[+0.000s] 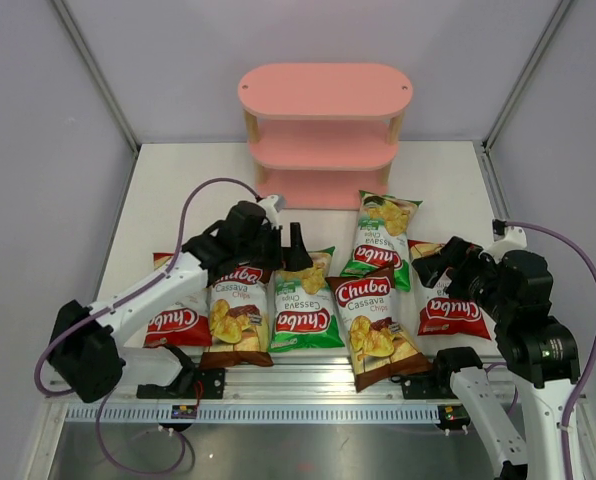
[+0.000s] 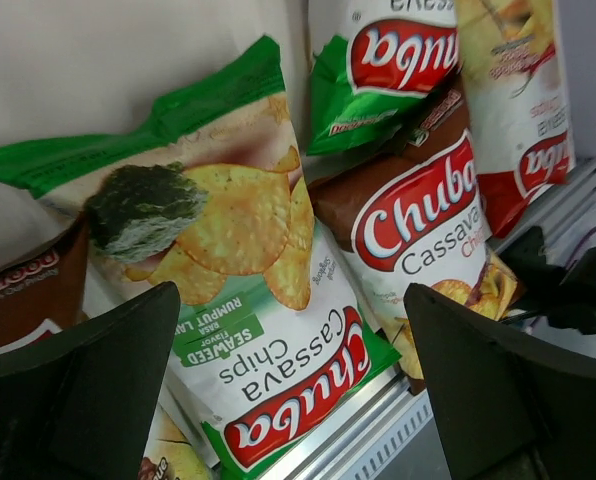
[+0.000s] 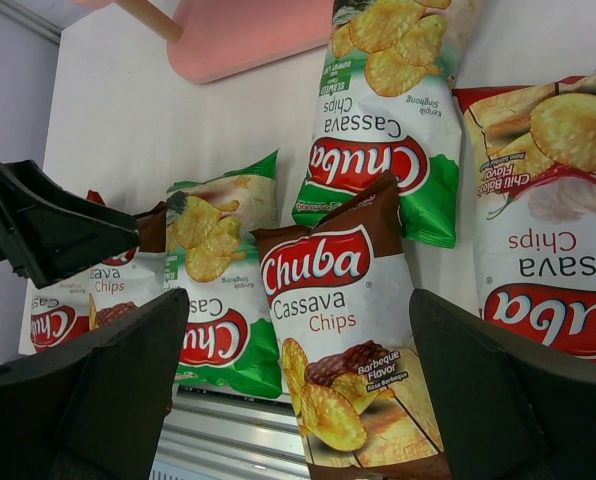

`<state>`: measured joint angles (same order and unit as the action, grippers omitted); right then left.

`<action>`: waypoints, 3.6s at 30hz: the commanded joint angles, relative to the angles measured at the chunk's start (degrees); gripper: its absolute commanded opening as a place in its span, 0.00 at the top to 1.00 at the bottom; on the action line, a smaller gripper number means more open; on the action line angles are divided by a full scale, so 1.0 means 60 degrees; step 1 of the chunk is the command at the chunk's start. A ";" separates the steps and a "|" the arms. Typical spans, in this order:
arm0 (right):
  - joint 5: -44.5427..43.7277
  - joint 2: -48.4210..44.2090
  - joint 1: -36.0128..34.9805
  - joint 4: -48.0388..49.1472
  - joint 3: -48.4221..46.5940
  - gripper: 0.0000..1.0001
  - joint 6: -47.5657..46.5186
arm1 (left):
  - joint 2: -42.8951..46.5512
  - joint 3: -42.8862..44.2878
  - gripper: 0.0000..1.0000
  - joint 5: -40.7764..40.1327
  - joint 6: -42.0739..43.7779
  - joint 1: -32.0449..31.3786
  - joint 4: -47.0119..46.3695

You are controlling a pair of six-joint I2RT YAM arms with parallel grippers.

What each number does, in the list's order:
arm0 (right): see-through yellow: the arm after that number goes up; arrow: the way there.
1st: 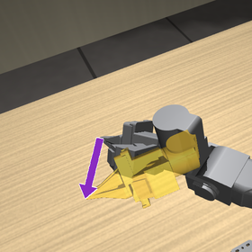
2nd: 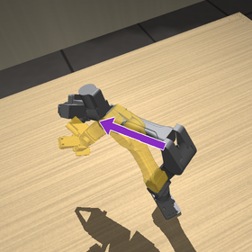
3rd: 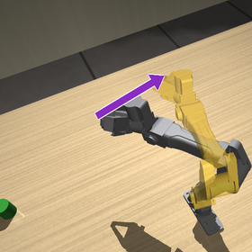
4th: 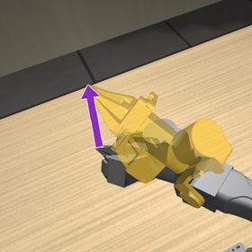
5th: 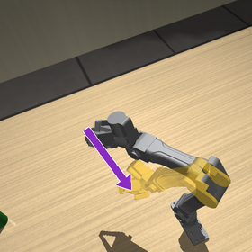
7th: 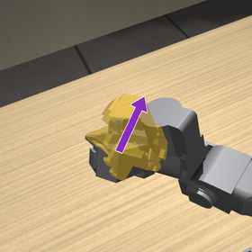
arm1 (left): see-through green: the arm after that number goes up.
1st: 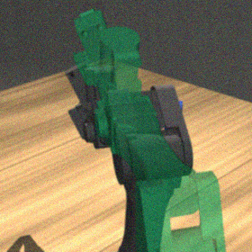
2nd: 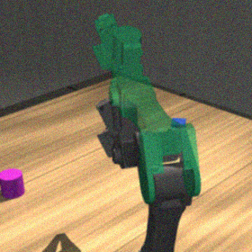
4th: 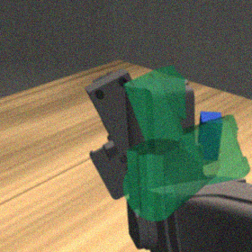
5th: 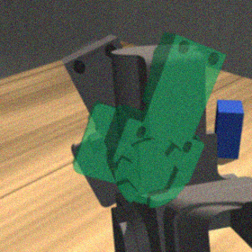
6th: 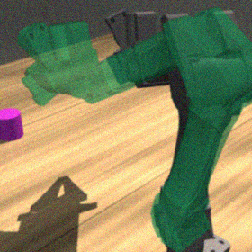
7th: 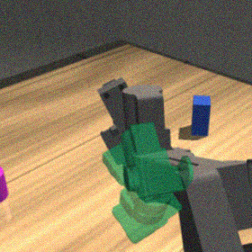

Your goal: Place and organize the chips bags onto the shelf

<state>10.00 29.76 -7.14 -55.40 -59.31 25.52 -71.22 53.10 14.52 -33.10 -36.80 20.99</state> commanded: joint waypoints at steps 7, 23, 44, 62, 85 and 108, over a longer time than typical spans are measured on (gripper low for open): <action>-0.0509 -0.0287 -0.0056 -0.0216 -0.0062 0.01 -0.0268 | -0.0478 0.0277 0.01 -0.3021 -0.0517 -0.1162 0.0618; -0.0158 -0.0272 -0.0056 0.0268 0.0305 0.01 -0.0035 | -0.0858 -0.2419 0.05 -0.1865 -0.2889 -0.1177 -0.2238; 0.0574 -0.0316 -0.0056 0.0795 0.0817 0.01 0.0420 | -0.0581 -0.4046 0.67 -0.2728 -0.4707 -0.1162 -0.5798; 0.3957 -0.0141 -0.0041 0.4293 0.3423 0.00 0.3025 | 0.1629 -0.4046 0.88 -0.3548 -0.5000 -0.1162 -0.6095; 0.7080 0.1616 -0.1958 1.1752 0.4935 0.01 0.5211 | 0.2949 -0.1306 0.88 -0.2479 -0.5527 -0.1118 -0.5768; 0.5351 0.3463 -0.3630 1.2208 0.3806 0.69 0.3980 | 0.2891 -0.0443 0.63 -0.2156 -0.4432 -0.1016 -0.4306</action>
<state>43.13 51.20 -28.29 16.38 -33.63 50.65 -54.52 46.17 2.35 -63.61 -43.18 -3.70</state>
